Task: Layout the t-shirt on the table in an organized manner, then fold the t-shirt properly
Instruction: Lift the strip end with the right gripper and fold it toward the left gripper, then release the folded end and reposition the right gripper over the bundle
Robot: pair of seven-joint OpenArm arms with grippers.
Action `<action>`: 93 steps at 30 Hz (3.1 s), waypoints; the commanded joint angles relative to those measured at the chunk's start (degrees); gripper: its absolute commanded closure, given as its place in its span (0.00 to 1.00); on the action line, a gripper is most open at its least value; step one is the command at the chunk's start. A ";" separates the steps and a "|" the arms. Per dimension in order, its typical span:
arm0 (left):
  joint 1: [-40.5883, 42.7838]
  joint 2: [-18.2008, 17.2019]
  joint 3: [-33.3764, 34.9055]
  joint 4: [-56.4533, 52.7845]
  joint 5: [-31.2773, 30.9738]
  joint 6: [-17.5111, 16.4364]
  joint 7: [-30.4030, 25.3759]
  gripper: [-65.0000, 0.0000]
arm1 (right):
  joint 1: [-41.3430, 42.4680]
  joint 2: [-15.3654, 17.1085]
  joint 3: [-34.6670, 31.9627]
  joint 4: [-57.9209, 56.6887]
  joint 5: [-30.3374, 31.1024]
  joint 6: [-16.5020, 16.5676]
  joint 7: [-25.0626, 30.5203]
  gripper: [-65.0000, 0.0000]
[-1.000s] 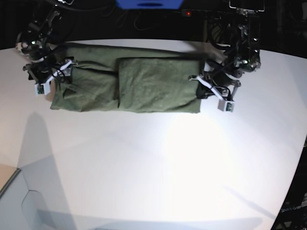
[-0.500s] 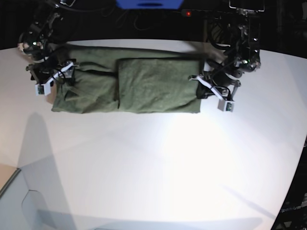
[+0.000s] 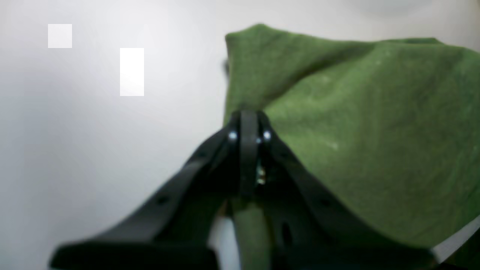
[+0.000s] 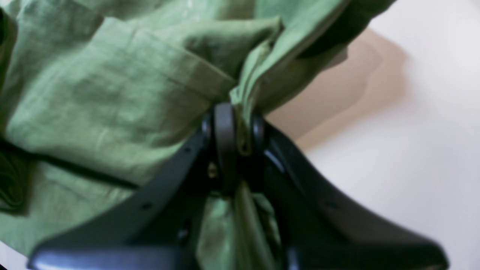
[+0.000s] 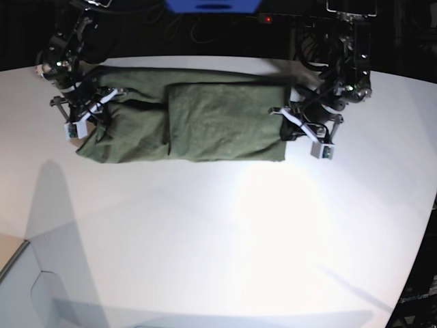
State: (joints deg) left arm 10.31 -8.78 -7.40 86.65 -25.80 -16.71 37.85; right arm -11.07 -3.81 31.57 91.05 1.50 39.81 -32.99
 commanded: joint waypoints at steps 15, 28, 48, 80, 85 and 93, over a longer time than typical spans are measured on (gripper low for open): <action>-0.15 -1.29 -0.21 0.43 0.53 0.05 0.70 1.00 | -6.03 0.08 -8.67 23.72 -1.63 0.19 -2.04 1.00; -0.15 -1.20 -0.21 0.86 0.53 0.49 1.06 1.00 | -9.72 0.25 -26.69 25.75 -1.63 0.19 -1.42 1.00; -0.15 -1.29 -0.29 0.95 0.35 0.67 1.14 1.00 | 5.31 0.17 -51.13 9.66 -1.80 0.19 -1.86 1.00; 5.39 -1.11 -13.30 7.28 0.09 0.14 1.32 1.00 | 12.96 -3.44 -56.41 -5.99 -1.80 0.19 -1.60 0.96; 7.50 -1.20 -18.05 7.28 0.09 0.05 1.32 1.00 | 13.31 -3.44 -56.41 -5.29 -1.63 0.19 -1.86 0.63; 7.76 -1.29 -24.56 7.19 0.09 0.05 1.32 1.00 | 8.74 -3.88 -56.76 9.75 -1.63 0.19 -1.95 0.39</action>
State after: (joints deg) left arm 18.26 -9.52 -31.75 92.77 -25.12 -16.29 40.18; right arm -3.07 -7.07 -25.26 100.01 -1.15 39.83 -36.29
